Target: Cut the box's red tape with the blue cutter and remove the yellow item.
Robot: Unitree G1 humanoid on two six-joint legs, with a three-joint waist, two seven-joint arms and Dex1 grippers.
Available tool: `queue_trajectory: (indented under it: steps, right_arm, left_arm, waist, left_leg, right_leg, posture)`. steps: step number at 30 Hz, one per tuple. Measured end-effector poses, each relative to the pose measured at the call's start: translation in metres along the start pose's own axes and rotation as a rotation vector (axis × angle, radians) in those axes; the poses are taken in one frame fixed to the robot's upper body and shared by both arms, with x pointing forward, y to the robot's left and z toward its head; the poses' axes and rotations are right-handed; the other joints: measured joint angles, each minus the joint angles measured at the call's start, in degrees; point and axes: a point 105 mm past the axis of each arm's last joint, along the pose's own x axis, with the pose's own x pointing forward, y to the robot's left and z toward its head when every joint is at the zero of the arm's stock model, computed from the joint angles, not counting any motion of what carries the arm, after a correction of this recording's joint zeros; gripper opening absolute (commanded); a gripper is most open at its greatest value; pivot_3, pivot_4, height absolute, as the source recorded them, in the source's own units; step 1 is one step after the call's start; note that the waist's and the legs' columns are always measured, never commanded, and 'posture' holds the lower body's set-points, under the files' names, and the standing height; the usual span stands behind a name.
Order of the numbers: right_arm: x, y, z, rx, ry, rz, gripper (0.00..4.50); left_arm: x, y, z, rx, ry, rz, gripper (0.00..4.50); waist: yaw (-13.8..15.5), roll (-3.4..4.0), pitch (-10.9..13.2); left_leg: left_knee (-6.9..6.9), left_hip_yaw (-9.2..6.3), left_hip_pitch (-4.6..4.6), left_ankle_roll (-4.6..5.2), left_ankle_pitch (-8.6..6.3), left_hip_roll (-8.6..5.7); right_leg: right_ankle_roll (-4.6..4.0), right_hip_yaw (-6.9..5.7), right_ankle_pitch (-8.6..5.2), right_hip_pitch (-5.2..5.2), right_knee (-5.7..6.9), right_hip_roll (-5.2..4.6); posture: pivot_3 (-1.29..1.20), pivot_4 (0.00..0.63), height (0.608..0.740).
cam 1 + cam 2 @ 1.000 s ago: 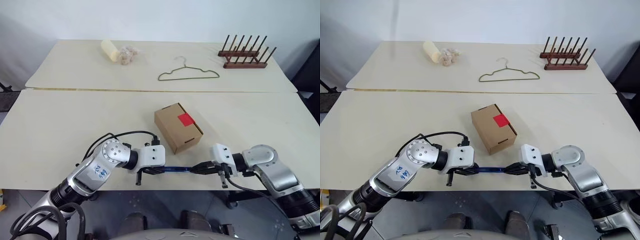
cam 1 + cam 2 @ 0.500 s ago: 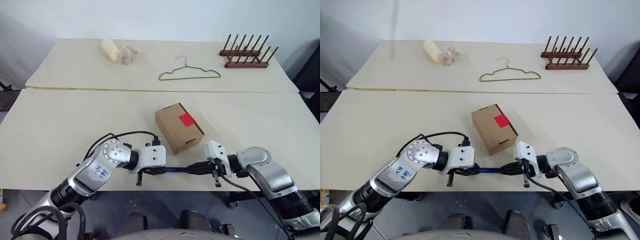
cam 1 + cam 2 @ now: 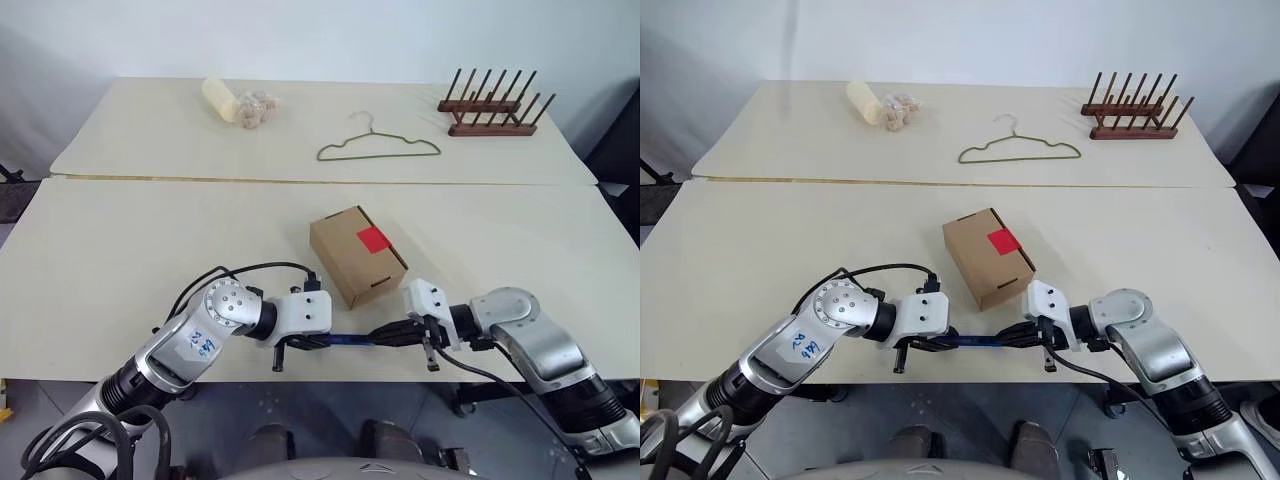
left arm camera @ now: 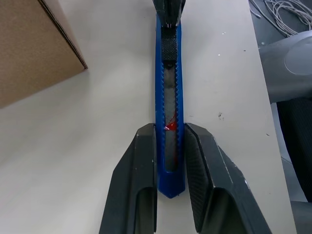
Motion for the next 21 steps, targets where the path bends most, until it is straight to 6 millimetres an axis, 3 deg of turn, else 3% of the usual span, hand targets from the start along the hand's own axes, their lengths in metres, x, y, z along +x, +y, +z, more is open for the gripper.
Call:
queue_trajectory:
  steps: [8,21]
  right_arm:
    - [0.024,0.002,0.007,-0.026,-0.056,0.021,0.06]
    - [0.037,0.000,0.013,-0.010,-0.097,0.024,0.06]
  left_arm:
    - [0.000,0.000,0.000,0.000,0.000,-0.001,0.45]
    - [0.001,0.001,0.001,0.001,-0.004,-0.004,0.45]
  waist:
    - [0.01,0.02,-0.01]
    - [0.09,0.04,-0.02]
  left_leg:
    - [-0.02,0.00,0.00,0.00,0.00,-0.01]
    - [-0.01,0.00,0.00,0.00,-0.01,-0.01]
  right_leg:
    - [0.00,0.00,0.00,0.00,-0.02,0.00]
    - [0.00,0.00,0.00,0.01,-0.03,0.00]
  posture:
    - [0.00,0.150,0.740]
    - [0.00,0.150,0.740]
